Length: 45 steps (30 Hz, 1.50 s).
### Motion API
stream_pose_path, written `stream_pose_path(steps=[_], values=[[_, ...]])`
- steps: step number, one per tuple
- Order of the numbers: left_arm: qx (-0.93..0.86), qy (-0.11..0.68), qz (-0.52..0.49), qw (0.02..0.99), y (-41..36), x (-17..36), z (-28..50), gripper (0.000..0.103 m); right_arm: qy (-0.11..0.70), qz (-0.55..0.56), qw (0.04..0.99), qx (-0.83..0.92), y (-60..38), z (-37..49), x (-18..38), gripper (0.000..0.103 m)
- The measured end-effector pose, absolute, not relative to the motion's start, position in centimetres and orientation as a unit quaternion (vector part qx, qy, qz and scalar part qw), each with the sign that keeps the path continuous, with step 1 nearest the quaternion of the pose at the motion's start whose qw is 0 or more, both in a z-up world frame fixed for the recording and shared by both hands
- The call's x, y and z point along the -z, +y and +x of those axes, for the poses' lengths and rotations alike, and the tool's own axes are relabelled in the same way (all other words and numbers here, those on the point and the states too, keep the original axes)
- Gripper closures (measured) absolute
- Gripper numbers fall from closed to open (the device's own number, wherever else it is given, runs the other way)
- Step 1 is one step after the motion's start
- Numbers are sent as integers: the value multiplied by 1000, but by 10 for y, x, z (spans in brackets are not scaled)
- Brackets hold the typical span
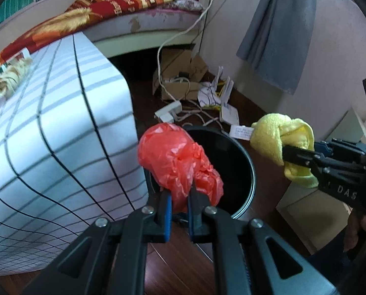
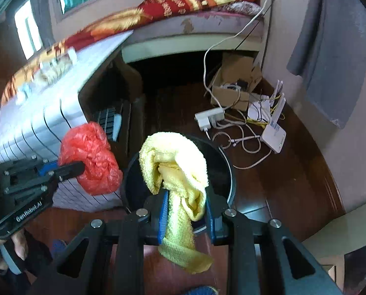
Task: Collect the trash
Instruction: 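Carry the red bag and yellow cloth over the black bin with both tools, then open both tools to drop the red bag and yellow cloth into the bin, then move both tools back toward the tissue and beige paper on the table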
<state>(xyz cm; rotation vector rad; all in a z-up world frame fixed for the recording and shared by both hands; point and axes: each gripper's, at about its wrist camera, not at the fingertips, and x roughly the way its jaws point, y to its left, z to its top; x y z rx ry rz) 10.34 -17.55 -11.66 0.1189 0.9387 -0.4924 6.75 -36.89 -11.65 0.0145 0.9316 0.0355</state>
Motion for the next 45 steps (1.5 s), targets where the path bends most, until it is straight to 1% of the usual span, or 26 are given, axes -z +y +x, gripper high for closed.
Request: stream_pose_path(steps=[5, 11, 18, 19, 20, 21, 22, 23, 24, 26, 27, 29, 30, 31, 32, 42, 45], values=[[235, 471, 60, 848, -187, 139, 112, 92, 480, -20, 876, -40, -364, 79, 145, 76], [229, 493, 54, 838, -194, 160, 125, 92, 516, -25, 855, -56, -371, 101, 180, 75], [231, 510, 46, 827, -194, 177, 134, 91, 538, -22, 840, -74, -379, 117, 206, 74], [232, 512, 43, 826, -193, 180, 134, 88, 542, -21, 836, -78, -378, 118, 209, 73], [234, 515, 36, 824, -193, 183, 135, 83, 547, -23, 833, -81, -378, 120, 213, 71], [232, 521, 31, 821, -193, 187, 136, 60, 559, -39, 825, -71, -377, 123, 220, 52], [222, 524, 31, 821, -191, 191, 136, 37, 562, -52, 824, -54, -378, 126, 224, 24], [212, 518, 31, 828, -189, 191, 133, 32, 557, -62, 827, -32, -382, 125, 225, 17], [206, 515, 32, 832, -187, 191, 132, 30, 552, -56, 832, -26, -387, 124, 224, 17], [204, 521, 33, 828, -185, 194, 129, 29, 553, -47, 832, -13, -397, 123, 222, 16], [202, 523, 34, 827, -184, 195, 128, 29, 551, -46, 833, -6, -401, 122, 220, 14], [197, 521, 41, 829, -183, 196, 124, 27, 550, -37, 834, -1, -406, 119, 217, 5], [197, 523, 45, 828, -183, 196, 123, 23, 550, -34, 834, 7, -407, 117, 215, 0], [202, 524, 51, 826, -184, 196, 122, 19, 549, -34, 835, 11, -408, 117, 213, 0], [200, 523, 57, 827, -184, 193, 119, 18, 543, -34, 839, 12, -408, 116, 210, 0], [181, 496, 49, 848, -161, 159, 105, 18, 496, -28, 868, 15, -395, 98, 158, 0], [168, 475, 41, 863, -148, 144, 98, 18, 486, -34, 873, 13, -385, 90, 144, 0]])
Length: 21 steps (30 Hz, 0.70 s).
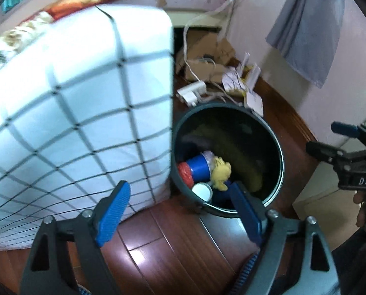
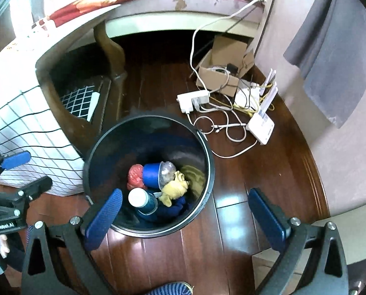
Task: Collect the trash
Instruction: 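Move both tools back toward the tissue and beige paper on the table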
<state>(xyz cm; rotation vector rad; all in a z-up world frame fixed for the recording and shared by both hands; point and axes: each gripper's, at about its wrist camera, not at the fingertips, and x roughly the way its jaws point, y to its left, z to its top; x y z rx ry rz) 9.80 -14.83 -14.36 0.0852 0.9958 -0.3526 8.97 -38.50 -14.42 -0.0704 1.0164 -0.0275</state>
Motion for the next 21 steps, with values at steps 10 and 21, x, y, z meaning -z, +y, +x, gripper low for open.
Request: stream_pose_path(steps=[10, 21], values=[[133, 419, 2, 898, -94, 97, 78, 18, 445, -53, 894, -20, -339, 84, 100, 0], [90, 378, -21, 921, -51, 68, 71, 18, 402, -95, 907, -79, -268, 87, 59, 0]])
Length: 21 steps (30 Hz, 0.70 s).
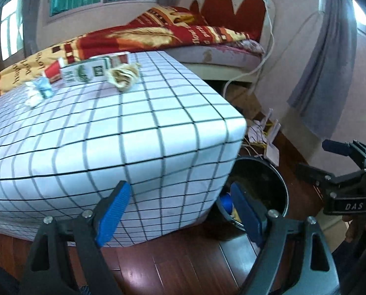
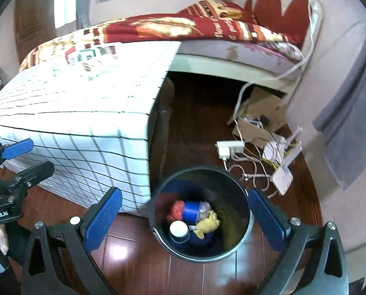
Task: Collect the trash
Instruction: 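Move both tools back toward the tissue and beige paper on the table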
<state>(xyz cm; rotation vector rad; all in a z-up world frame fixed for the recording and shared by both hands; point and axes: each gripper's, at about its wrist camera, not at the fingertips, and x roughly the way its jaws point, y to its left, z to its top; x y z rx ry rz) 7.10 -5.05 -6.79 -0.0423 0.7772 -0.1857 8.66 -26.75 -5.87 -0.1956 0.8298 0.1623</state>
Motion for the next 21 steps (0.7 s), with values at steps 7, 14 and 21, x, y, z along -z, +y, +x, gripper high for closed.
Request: stream_pose_path(steps=[7, 14, 21], values=[[50, 367, -50, 928, -8, 57, 73, 18, 376, -108, 914, -110, -225, 96, 39, 0], [-31, 341, -54, 938, 55, 41, 83, 18, 350, -63, 920, -167, -172, 124, 15, 0], [-90, 326, -82, 937, 126, 31, 103, 18, 347, -76, 922, -152, -104, 169, -1, 0]])
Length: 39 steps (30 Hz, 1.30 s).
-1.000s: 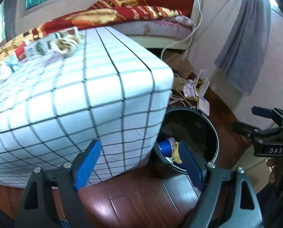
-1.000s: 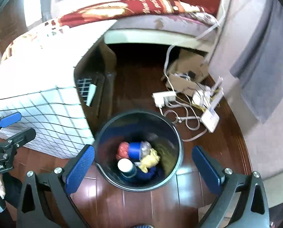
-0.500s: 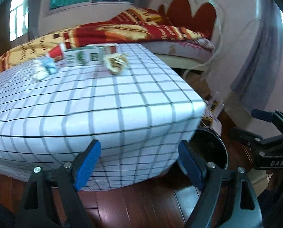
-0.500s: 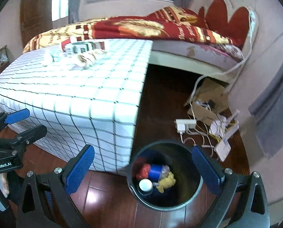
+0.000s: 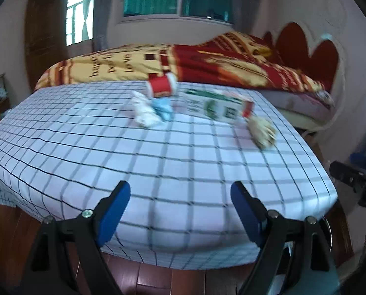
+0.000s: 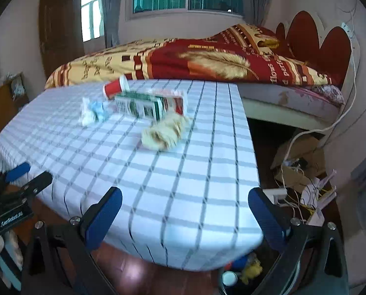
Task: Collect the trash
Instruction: 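Move both tools back toward the tissue and beige paper on the table, then grasp the white tissue with the left tool while the right tool grasps the beige crumpled paper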
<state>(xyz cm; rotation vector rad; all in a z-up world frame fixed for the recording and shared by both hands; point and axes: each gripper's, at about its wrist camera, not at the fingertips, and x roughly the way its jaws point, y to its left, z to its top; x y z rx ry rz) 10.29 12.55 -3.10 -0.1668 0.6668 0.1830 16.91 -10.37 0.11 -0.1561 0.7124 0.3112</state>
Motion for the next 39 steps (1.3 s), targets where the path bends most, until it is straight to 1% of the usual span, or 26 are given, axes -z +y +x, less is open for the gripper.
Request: stream_pose_path(steps=[7, 14, 15, 19, 20, 21, 22, 23, 25, 29, 30, 34, 36, 37, 38, 39], values=[[-99, 327, -92, 935, 158, 33, 137, 19, 354, -65, 922, -145, -65, 227, 0, 0], [-85, 338, -96, 932, 169, 38, 183, 24, 386, -77, 909, -134, -38, 280, 29, 0], [-85, 340, -99, 931, 171, 39, 190, 24, 390, -76, 908, -135, -37, 285, 33, 2], [-93, 354, -108, 924, 181, 46, 213, 24, 408, -72, 900, -138, -32, 305, 49, 13], [-95, 357, -112, 923, 185, 48, 220, 24, 412, -72, 897, -139, -32, 310, 53, 15], [-97, 360, -114, 921, 190, 50, 226, 24, 414, -72, 896, -141, -32, 313, 56, 19], [-99, 363, -119, 919, 195, 51, 232, 25, 417, -71, 895, -143, -31, 317, 59, 27], [-99, 366, -123, 917, 199, 53, 237, 26, 419, -69, 894, -145, -31, 322, 61, 32], [-103, 374, -127, 913, 206, 56, 248, 27, 426, -61, 890, -150, -32, 331, 65, 53], [-113, 399, -128, 901, 215, 62, 268, 29, 427, -50, 890, -153, -35, 342, 67, 56], [-114, 407, -124, 898, 215, 64, 273, 30, 426, -48, 890, -153, -35, 344, 67, 56], [-112, 429, -119, 888, 217, 75, 285, 43, 426, -46, 891, -152, -36, 348, 67, 56], [-113, 429, -115, 889, 215, 76, 286, 45, 426, -42, 891, -153, -37, 348, 67, 58], [-116, 429, -111, 889, 215, 76, 287, 51, 425, -42, 891, -153, -38, 347, 67, 60], [-114, 428, -110, 889, 214, 76, 286, 60, 425, -42, 891, -153, -39, 346, 67, 61], [-111, 427, -115, 890, 215, 75, 284, 63, 425, -43, 891, -154, -39, 345, 66, 62]])
